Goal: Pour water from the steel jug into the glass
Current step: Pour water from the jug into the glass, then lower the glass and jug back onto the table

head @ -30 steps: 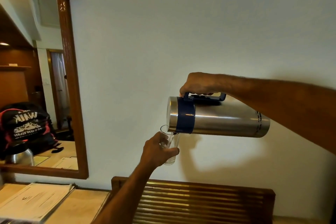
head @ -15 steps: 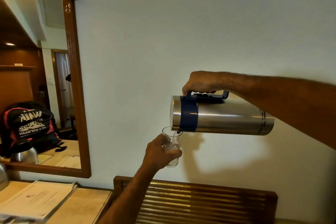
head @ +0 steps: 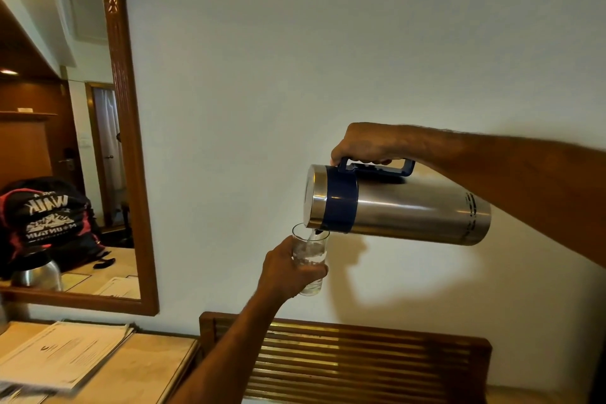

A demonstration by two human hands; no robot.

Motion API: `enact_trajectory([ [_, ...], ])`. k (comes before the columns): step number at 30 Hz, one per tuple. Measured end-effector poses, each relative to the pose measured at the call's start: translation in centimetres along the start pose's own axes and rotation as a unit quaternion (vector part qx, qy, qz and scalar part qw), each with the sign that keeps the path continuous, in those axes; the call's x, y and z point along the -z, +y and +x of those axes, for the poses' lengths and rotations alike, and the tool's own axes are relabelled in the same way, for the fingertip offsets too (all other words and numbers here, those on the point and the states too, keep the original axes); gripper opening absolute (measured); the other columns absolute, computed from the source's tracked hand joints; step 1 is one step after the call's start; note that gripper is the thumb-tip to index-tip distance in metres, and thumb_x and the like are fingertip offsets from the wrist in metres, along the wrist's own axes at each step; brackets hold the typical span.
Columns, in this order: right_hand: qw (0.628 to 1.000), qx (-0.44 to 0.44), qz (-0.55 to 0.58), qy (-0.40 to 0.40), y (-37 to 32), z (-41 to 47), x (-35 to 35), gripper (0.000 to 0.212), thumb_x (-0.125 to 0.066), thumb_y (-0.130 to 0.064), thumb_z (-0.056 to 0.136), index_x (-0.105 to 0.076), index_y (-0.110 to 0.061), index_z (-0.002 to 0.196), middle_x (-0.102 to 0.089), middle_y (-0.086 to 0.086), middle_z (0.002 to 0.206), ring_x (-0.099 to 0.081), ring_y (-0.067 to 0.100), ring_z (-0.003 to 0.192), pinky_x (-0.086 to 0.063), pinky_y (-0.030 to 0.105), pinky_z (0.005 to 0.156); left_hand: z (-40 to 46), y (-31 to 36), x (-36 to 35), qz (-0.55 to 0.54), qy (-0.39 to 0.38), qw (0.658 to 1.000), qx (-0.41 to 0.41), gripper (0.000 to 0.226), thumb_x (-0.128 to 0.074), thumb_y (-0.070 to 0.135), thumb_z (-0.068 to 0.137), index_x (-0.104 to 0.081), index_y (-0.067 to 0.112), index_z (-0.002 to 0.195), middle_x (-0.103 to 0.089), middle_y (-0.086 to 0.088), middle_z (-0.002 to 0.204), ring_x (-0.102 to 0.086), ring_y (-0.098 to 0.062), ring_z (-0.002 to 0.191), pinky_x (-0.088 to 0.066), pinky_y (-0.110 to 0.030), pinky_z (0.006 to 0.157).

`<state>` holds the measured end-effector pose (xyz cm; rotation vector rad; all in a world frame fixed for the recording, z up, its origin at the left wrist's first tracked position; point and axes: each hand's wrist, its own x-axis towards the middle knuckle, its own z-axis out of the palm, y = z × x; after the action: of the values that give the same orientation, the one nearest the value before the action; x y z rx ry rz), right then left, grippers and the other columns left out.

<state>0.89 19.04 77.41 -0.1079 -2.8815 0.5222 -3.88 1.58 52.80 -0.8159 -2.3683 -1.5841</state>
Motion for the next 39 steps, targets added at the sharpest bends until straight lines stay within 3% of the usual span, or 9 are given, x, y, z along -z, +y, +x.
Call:
enact_trajectory([
  [8,0.992,-0.019,0.124,-0.003,1.9,-1.3,-0.4,0.026,-0.068,-0.032,0.08,-0.061,-0.012,0.065,-0.032,-0.003,0.042,-0.022,0.013,0.034,-0.021,0.022,0.041,-0.1,0.4,0.4,-0.002,-0.001,1.0,0.004,0.06,-0.074,0.055,0.053,-0.055,0.036,0.106,-0.064,0.018,0.095,-0.064,-0.007,0.083,-0.054,-0.018,0.062],
  [13,0.975,-0.031,0.22,0.016,4.3,-2.8,-1.6,0.049,-0.067,-0.036,0.08,-0.047,-0.02,0.038,-0.031,-0.003,0.038,-0.021,0.015,0.033,-0.018,0.024,0.042,-0.3,0.5,0.9,-0.003,-0.001,1.0,0.01,0.063,-0.075,0.053,0.052,-0.058,0.031,0.109,-0.066,0.016,0.096,-0.066,-0.01,0.087,-0.057,-0.023,0.064],
  [17,0.952,-0.042,0.302,0.037,7.3,-4.6,-3.4,0.051,-0.066,-0.037,0.08,-0.048,-0.02,0.035,-0.029,-0.002,0.037,-0.02,0.016,0.034,-0.017,0.024,0.041,-0.3,0.5,1.2,-0.009,-0.003,1.0,0.001,0.052,-0.077,0.048,0.057,-0.055,0.038,0.103,-0.064,0.021,0.091,-0.064,-0.006,0.084,-0.057,-0.025,0.069],
  [21,0.908,-0.076,0.407,0.07,10.5,-6.9,-6.6,0.049,-0.063,-0.038,0.08,-0.056,-0.023,0.035,-0.029,-0.003,0.038,-0.02,0.014,0.032,-0.016,0.022,0.039,-0.5,0.3,0.8,-0.028,-0.012,1.0,0.007,0.061,-0.078,0.047,0.056,-0.058,0.031,0.111,-0.067,0.013,0.1,-0.065,-0.013,0.09,-0.057,-0.026,0.071],
  [24,0.859,-0.125,0.485,0.106,12.8,-8.3,-10.1,0.054,-0.061,-0.036,0.083,-0.05,-0.022,0.032,-0.031,-0.006,0.033,-0.022,0.013,0.027,-0.018,0.019,0.033,-0.9,-0.7,-0.2,-0.041,-0.025,0.999,0.015,0.065,-0.08,0.041,0.058,-0.06,0.024,0.118,-0.069,0.006,0.11,-0.066,-0.016,0.096,-0.057,-0.026,0.075],
  [30,0.791,-0.17,0.571,0.141,16.9,-11.3,-17.9,0.058,-0.053,-0.028,0.094,-0.06,-0.023,0.037,-0.035,-0.007,0.033,-0.027,0.01,0.028,-0.022,0.021,0.035,-3.3,-5.2,-3.4,-0.068,-0.035,0.994,0.072,0.065,-0.088,0.034,0.057,-0.061,0.026,0.116,-0.07,0.01,0.104,-0.068,-0.008,0.091,-0.054,-0.016,0.068],
  [33,0.771,-0.187,0.585,0.168,18.8,-12.2,-22.8,0.039,-0.054,-0.024,0.093,-0.072,-0.021,0.059,-0.059,0.0,0.051,-0.05,0.017,0.049,-0.036,0.03,0.051,-5.2,-9.0,-5.6,-0.085,-0.057,0.988,0.116,0.06,-0.088,0.034,0.054,-0.063,0.032,0.109,-0.073,0.01,0.098,-0.07,-0.008,0.091,-0.057,-0.02,0.068],
  [36,0.751,-0.233,0.586,0.195,21.4,-13.3,-28.3,0.035,-0.058,-0.027,0.09,-0.071,-0.02,0.059,-0.059,0.002,0.055,-0.05,0.017,0.05,-0.037,0.025,0.047,-7.7,-13.4,-8.1,-0.098,-0.07,0.981,0.152,0.062,-0.09,0.025,0.056,-0.061,0.036,0.109,-0.073,0.007,0.103,-0.069,-0.009,0.095,-0.058,-0.025,0.072],
  [39,0.723,-0.258,0.605,0.211,24.3,-14.8,-34.5,0.03,-0.059,-0.022,0.091,-0.072,-0.015,0.066,-0.066,0.003,0.063,-0.063,0.019,0.064,-0.047,0.029,0.056,-10.7,-18.9,-11.1,-0.095,-0.086,0.972,0.197,0.066,-0.09,0.019,0.057,-0.058,0.037,0.111,-0.07,0.0,0.105,-0.069,-0.013,0.095,-0.059,-0.026,0.069],
])
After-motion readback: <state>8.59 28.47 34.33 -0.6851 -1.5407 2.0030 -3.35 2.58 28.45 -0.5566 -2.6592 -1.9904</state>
